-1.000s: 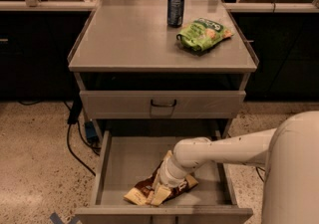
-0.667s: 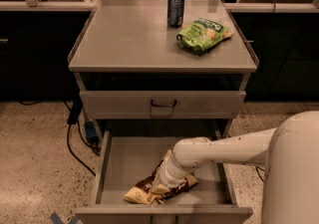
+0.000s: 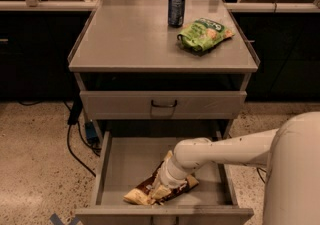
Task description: Pick brown chip bag from middle drawer and place on counter
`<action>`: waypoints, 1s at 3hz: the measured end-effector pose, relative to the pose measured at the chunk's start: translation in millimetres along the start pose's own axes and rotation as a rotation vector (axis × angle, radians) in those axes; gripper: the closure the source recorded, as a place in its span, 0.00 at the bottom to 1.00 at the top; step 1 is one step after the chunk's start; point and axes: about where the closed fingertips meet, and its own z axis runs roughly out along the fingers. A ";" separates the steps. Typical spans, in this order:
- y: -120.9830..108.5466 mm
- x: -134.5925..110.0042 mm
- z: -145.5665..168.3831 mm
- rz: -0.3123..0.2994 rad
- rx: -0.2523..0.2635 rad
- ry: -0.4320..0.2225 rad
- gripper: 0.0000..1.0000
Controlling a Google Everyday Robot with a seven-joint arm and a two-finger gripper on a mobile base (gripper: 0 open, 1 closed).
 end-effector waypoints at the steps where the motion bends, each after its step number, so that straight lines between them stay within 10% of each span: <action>1: 0.0 0.0 0.0 0.000 0.000 0.000 0.05; 3: -3.4 -0.8 1.7 -0.009 0.006 0.011 0.00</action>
Offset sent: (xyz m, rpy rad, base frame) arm 0.0000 0.0000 0.0000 0.0000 0.0000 0.0000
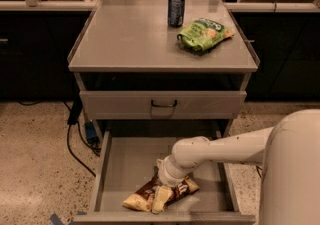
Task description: Pick brown chip bag from middle drawer and place on counter
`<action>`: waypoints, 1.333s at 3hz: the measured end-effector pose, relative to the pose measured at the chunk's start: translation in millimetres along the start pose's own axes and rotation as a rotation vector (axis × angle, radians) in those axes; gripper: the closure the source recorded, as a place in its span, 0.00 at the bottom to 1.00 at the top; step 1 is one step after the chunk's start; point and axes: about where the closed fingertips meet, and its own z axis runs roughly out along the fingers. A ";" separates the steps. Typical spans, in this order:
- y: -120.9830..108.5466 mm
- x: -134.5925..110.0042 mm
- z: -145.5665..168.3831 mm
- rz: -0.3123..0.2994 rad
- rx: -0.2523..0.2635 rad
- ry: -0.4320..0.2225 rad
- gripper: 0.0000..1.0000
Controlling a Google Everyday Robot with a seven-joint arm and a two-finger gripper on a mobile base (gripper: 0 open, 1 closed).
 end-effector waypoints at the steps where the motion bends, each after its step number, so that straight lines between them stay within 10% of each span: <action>1: -13.0 -3.0 2.3 -0.025 -0.001 0.018 0.00; 4: -13.4 14.8 19.0 -0.047 -0.042 0.069 0.00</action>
Offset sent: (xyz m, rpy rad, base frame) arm 0.0435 0.0062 -0.0015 -0.0440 -0.0218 0.0586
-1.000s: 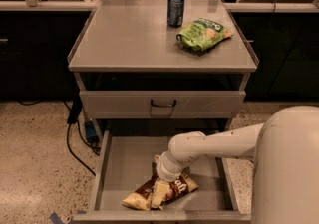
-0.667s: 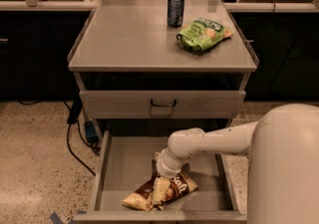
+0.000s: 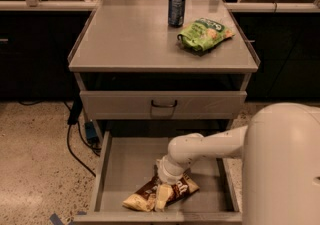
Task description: Pick brown chip bag from middle drawer and place on counter
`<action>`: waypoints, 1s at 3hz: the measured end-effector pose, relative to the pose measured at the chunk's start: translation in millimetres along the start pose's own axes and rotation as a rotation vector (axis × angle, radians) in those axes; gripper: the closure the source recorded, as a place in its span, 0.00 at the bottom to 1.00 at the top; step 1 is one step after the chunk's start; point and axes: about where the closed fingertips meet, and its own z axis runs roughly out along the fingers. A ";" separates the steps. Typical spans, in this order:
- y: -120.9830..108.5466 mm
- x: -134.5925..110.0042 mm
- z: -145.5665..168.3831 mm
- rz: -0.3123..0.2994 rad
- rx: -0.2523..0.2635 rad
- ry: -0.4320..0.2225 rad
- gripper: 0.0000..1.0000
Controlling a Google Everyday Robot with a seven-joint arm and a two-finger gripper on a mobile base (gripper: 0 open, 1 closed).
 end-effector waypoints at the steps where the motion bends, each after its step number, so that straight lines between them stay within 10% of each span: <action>1: 0.6 7.5 -2.6 0.008 0.006 0.002 0.19; 3: 0.6 7.4 -2.5 0.008 0.005 0.002 0.66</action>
Offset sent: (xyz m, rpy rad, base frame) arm -0.0007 -0.0097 -0.0005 -0.0020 -0.0021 -0.0124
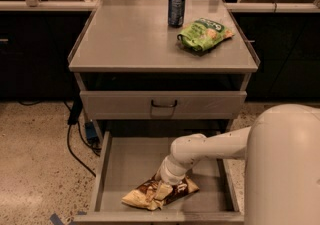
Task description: Pick brown chip bag from middle drawer and place on counter
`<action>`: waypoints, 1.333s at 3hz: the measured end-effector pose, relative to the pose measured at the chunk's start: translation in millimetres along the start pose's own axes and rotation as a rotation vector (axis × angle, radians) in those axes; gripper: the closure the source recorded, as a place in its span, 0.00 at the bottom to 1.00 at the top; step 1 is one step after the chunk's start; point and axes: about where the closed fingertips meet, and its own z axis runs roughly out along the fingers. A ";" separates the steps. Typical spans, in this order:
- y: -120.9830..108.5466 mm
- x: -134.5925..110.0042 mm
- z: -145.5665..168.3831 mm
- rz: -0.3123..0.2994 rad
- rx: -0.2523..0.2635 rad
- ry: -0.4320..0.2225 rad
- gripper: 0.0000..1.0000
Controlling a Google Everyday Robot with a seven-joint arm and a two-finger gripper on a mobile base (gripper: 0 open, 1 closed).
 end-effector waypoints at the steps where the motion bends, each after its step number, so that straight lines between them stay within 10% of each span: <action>1: 0.0 0.0 0.0 0.000 0.000 0.000 0.89; 4: -0.9 -12.9 -18.4 -0.014 0.009 0.029 1.00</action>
Offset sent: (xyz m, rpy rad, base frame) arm 0.0000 0.0000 0.0000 0.0000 0.0000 0.0000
